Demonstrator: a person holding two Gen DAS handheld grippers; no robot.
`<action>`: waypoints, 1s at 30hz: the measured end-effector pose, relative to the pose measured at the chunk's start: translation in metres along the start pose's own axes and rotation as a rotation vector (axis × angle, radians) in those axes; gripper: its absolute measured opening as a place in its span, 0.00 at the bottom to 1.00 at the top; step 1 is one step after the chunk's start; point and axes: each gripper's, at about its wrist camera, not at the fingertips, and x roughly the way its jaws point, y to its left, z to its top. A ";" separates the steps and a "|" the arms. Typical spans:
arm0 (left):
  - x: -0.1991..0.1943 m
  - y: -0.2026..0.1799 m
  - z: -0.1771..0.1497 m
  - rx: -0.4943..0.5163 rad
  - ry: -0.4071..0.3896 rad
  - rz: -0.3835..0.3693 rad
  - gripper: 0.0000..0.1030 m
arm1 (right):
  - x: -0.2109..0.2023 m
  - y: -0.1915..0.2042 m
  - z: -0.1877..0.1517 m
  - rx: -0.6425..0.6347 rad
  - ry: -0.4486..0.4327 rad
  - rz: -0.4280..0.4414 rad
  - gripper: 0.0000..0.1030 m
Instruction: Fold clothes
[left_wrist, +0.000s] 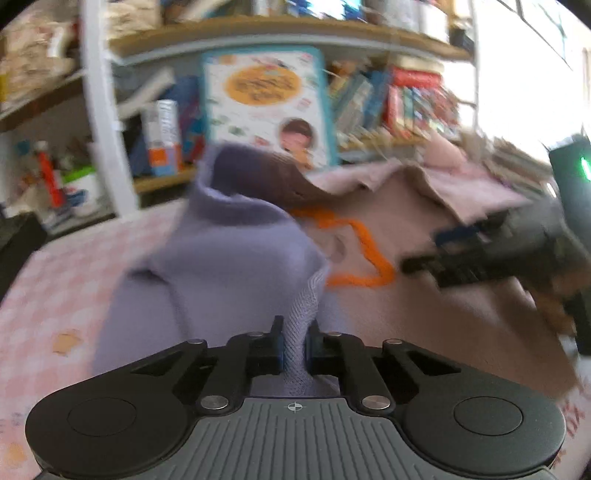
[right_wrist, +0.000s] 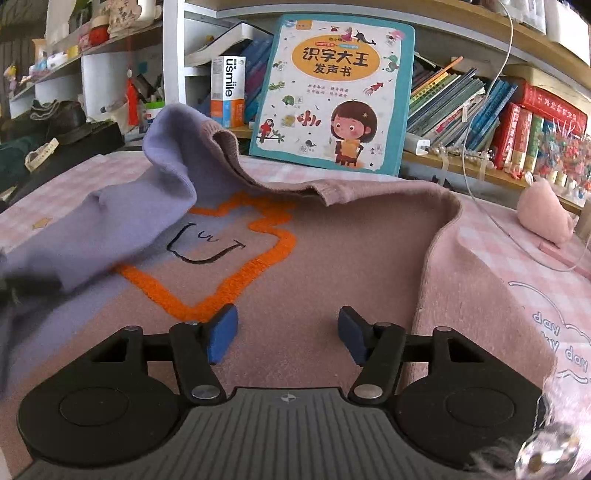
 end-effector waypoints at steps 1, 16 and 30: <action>-0.002 0.012 0.005 -0.004 -0.016 0.033 0.09 | 0.000 0.001 0.000 -0.007 -0.001 -0.005 0.57; 0.054 0.219 0.041 -0.101 -0.012 0.634 0.09 | 0.001 -0.003 -0.001 0.010 0.008 -0.016 0.68; 0.066 0.235 0.022 -0.086 0.075 0.763 0.26 | -0.009 -0.004 0.000 -0.061 -0.001 -0.095 0.66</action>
